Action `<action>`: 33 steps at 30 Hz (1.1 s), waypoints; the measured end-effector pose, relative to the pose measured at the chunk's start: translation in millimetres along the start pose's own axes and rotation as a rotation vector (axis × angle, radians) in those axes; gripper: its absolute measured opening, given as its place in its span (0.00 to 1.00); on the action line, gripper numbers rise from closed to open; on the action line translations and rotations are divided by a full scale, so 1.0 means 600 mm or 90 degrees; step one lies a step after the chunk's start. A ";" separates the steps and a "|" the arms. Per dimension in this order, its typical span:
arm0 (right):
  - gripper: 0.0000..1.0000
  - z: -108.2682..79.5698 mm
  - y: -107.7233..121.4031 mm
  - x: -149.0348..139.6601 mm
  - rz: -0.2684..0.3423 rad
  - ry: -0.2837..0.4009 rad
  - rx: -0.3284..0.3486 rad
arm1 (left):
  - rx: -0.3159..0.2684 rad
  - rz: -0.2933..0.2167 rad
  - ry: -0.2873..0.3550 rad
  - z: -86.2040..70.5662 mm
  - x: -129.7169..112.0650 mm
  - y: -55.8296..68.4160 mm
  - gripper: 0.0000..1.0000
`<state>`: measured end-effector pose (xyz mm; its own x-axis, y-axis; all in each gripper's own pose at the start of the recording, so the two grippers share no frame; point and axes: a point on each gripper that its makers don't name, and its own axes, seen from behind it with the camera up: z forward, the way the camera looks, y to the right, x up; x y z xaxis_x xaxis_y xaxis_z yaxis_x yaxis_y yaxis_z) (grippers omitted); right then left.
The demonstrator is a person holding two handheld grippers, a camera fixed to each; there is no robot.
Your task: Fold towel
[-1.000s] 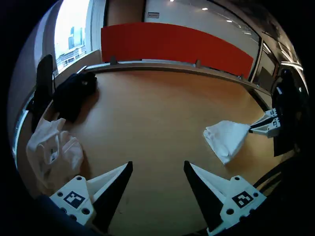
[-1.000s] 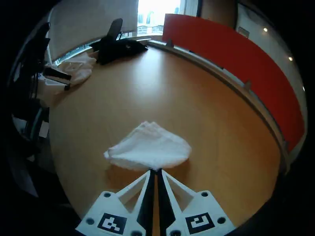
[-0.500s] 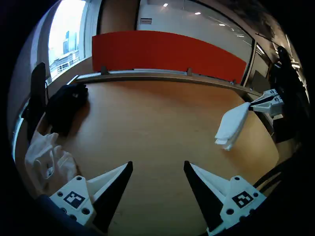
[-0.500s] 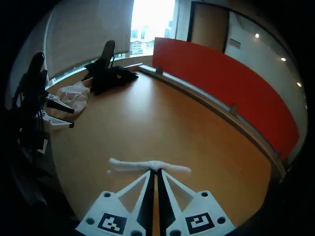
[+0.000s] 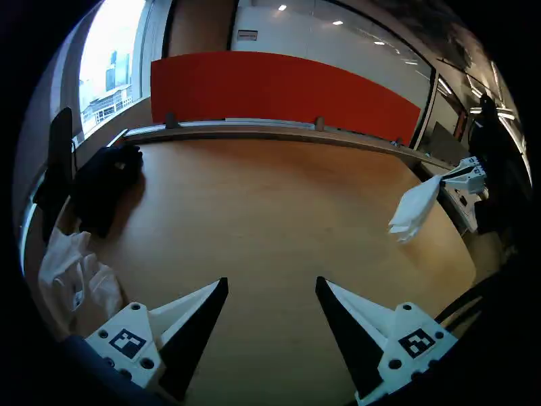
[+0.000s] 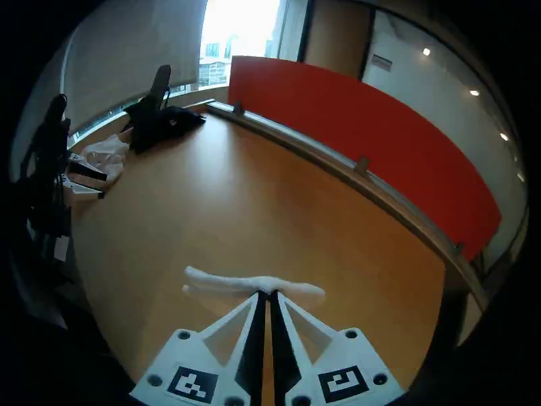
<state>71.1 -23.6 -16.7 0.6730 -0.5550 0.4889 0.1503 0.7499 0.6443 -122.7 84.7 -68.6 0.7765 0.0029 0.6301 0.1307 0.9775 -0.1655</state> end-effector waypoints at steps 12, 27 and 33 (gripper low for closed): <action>0.05 -0.041 0.153 -0.072 0.009 -0.040 -0.043 | 0.011 -0.010 -0.002 0.008 0.007 0.023 0.96; 0.05 -0.050 0.297 -0.126 0.027 -0.074 -0.077 | 0.026 -0.012 -0.009 0.014 0.006 0.055 0.96; 0.05 -0.049 0.328 -0.134 0.030 -0.081 -0.083 | 0.030 -0.011 -0.012 0.016 0.006 0.062 0.96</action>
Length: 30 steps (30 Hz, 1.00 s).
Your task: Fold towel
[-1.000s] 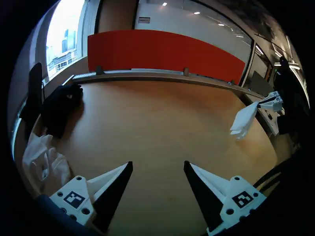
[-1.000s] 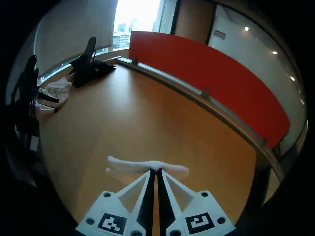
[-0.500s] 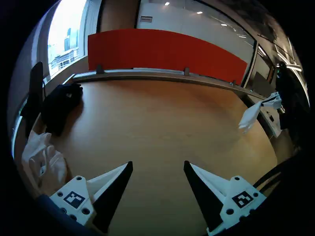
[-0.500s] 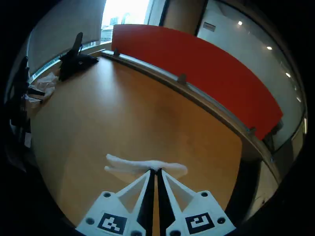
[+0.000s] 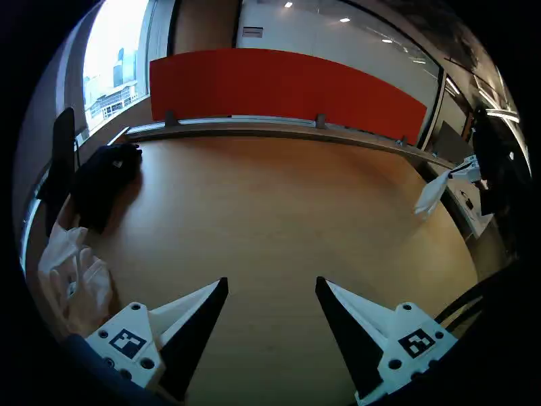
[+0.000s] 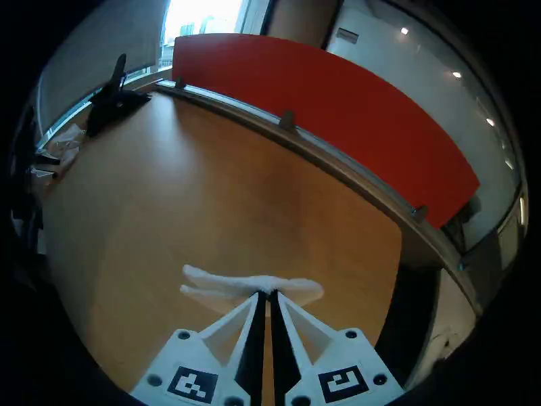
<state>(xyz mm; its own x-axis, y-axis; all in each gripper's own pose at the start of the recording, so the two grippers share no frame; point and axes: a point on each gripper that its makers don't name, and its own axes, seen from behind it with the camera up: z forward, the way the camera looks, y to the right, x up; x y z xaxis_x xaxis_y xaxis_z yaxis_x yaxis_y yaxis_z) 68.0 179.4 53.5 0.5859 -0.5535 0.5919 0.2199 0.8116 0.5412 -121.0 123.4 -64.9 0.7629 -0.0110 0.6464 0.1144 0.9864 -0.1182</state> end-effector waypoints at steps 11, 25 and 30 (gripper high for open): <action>0.05 -0.003 0.016 -0.014 0.001 -0.004 0.000 | 0.001 0.003 0.002 0.003 0.008 0.014 0.96; 0.05 -0.018 0.026 -0.173 0.056 -0.053 -0.004 | -0.004 0.019 -0.003 0.008 0.013 0.036 0.96; 0.05 -0.015 0.029 -0.247 0.097 -0.083 -0.011 | -0.007 0.026 -0.007 0.009 0.012 0.045 0.96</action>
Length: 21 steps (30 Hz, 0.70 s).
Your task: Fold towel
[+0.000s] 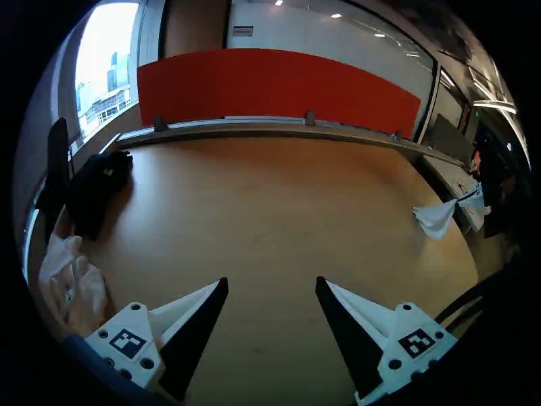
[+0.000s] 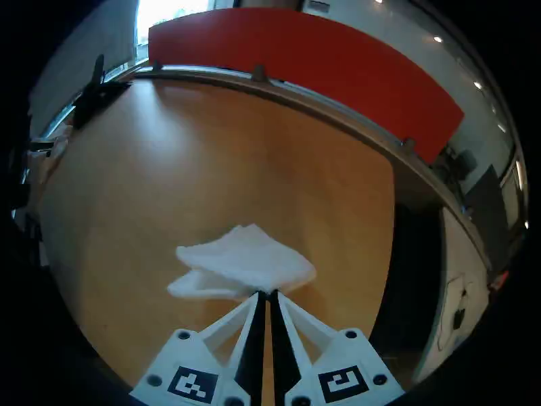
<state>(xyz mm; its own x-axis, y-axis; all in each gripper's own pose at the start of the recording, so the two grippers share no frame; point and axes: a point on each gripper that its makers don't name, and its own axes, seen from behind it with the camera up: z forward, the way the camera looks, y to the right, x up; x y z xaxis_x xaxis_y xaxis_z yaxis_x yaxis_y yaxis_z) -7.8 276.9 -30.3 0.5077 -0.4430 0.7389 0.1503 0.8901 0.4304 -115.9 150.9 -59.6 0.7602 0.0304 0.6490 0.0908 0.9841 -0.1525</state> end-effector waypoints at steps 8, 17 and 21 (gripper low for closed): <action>0.05 0.031 -0.002 -0.092 0.052 -0.052 -0.005 | 0.003 0.012 -0.005 -0.005 -0.005 0.003 0.96; 0.05 0.060 -0.006 -0.150 0.087 -0.100 -0.026 | 0.012 0.014 -0.007 -0.016 -0.013 -0.005 0.96; 0.05 0.070 -0.007 -0.169 0.103 -0.116 -0.034 | 0.017 0.014 -0.009 -0.022 -0.020 -0.010 0.96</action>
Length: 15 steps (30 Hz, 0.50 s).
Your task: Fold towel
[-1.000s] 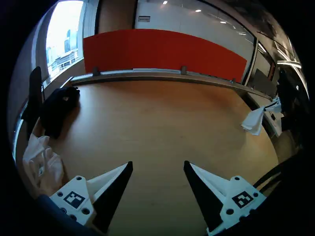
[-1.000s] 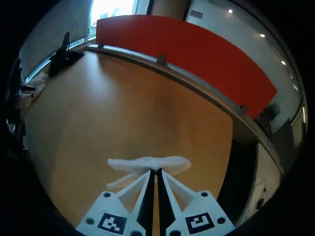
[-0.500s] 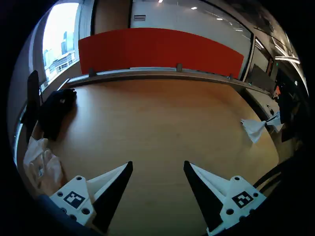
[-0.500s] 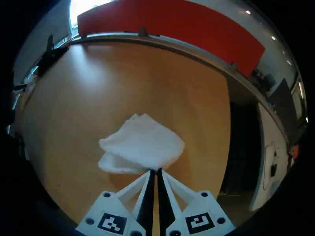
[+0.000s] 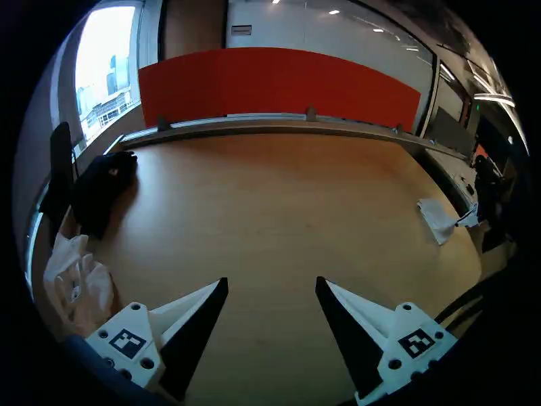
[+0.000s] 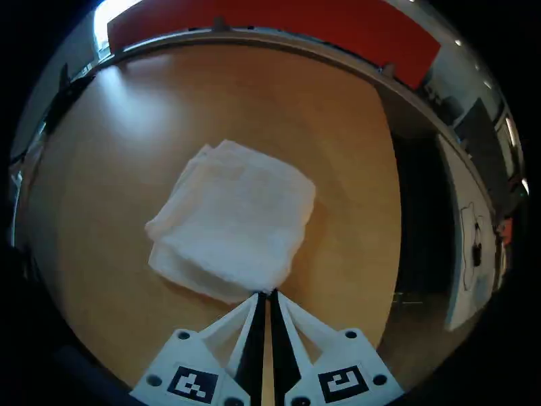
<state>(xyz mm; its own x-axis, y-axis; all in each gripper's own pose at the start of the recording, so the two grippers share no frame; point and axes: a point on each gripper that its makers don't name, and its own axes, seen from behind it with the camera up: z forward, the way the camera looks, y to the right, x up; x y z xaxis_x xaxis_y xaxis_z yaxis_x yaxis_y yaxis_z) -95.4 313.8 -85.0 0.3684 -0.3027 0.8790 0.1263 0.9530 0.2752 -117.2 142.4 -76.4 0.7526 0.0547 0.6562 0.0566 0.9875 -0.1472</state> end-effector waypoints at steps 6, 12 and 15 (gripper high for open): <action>0.07 0.014 0.000 -0.025 0.010 -0.018 -0.012 | 0.005 0.002 -0.005 -0.007 -0.012 -0.007 0.96; 0.18 0.010 -0.001 -0.034 0.005 -0.014 -0.021 | 0.006 0.003 -0.005 -0.010 -0.014 -0.008 0.96; 0.34 0.001 -0.001 -0.031 0.000 -0.005 -0.023 | 0.005 0.003 -0.003 -0.009 -0.013 -0.007 0.96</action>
<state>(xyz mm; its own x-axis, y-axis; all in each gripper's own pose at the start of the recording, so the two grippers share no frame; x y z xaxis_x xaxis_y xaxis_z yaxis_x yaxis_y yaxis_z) -103.1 319.0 -101.4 0.3617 -0.3019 0.8821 0.1591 0.9522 0.2606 -119.5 137.0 -84.9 0.7496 0.0606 0.6592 0.0474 0.9883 -0.1448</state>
